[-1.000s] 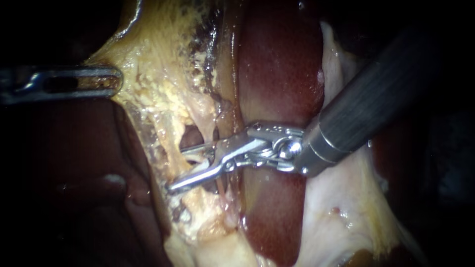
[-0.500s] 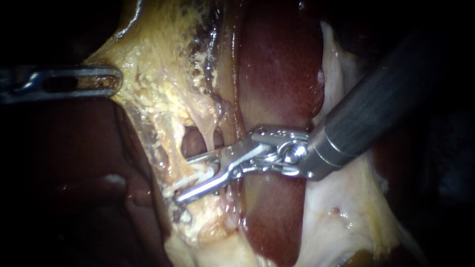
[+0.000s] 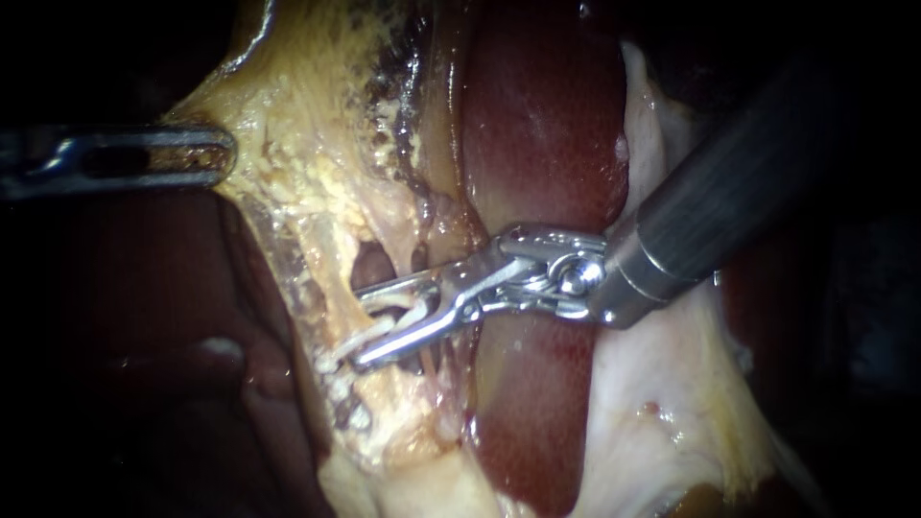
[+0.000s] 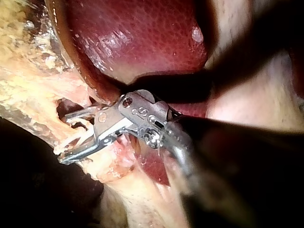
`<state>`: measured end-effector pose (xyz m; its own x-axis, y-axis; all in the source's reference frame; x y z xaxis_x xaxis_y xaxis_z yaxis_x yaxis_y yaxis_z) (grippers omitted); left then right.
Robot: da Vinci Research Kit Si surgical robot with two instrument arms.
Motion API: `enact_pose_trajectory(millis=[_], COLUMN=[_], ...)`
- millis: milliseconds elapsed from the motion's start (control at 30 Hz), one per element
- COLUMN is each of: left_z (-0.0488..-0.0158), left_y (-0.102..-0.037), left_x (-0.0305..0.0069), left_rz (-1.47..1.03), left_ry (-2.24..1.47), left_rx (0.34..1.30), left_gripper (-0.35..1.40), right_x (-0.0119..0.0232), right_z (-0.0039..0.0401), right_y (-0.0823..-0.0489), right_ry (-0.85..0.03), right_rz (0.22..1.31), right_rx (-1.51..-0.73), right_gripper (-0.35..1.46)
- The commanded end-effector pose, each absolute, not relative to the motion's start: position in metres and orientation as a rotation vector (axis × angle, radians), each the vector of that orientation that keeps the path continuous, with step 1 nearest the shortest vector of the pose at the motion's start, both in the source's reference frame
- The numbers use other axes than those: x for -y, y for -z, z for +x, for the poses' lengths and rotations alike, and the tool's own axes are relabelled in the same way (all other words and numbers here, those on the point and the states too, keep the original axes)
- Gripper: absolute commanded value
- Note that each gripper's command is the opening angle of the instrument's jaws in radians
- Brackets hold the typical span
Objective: Clipping third clip left tube
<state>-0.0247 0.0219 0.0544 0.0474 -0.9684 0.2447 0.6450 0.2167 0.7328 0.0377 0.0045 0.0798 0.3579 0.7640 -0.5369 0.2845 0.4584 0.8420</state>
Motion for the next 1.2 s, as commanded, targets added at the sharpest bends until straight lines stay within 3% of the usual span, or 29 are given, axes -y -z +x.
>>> enact_pose_trajectory(millis=[33,467,667,933,1200], left_z=[-0.0247,-0.0247,-0.0247,-0.0247,-0.0244], left_y=[-0.0544,-0.0544,-0.0544,-0.0547,-0.0549], left_x=[-0.0219,-0.022,-0.022,-0.0221,-0.0222], left_rz=[0.494,0.495,0.494,0.495,0.49], left_ry=[1.31,1.31,1.31,1.309,1.31], left_rx=[0.817,0.818,0.818,0.818,0.817], left_gripper=[-0.35,-0.35,-0.35,-0.35,-0.35], right_x=[-0.0044,-0.0032,-0.0031,-0.0024,-0.0016], right_z=[0.0377,0.0379,0.0388,0.0392,0.0377], right_y=[-0.0796,-0.0778,-0.0774,-0.0754,-0.0744], right_ry=[-0.407,-0.371,-0.37,-0.363,-0.348], right_rz=[1.104,1.144,1.173,1.267,1.372], right_rx=[-1.214,-1.218,-1.268,-1.3,-1.27], right_gripper=[0.52,0.52,0.51,0.51,0.49])
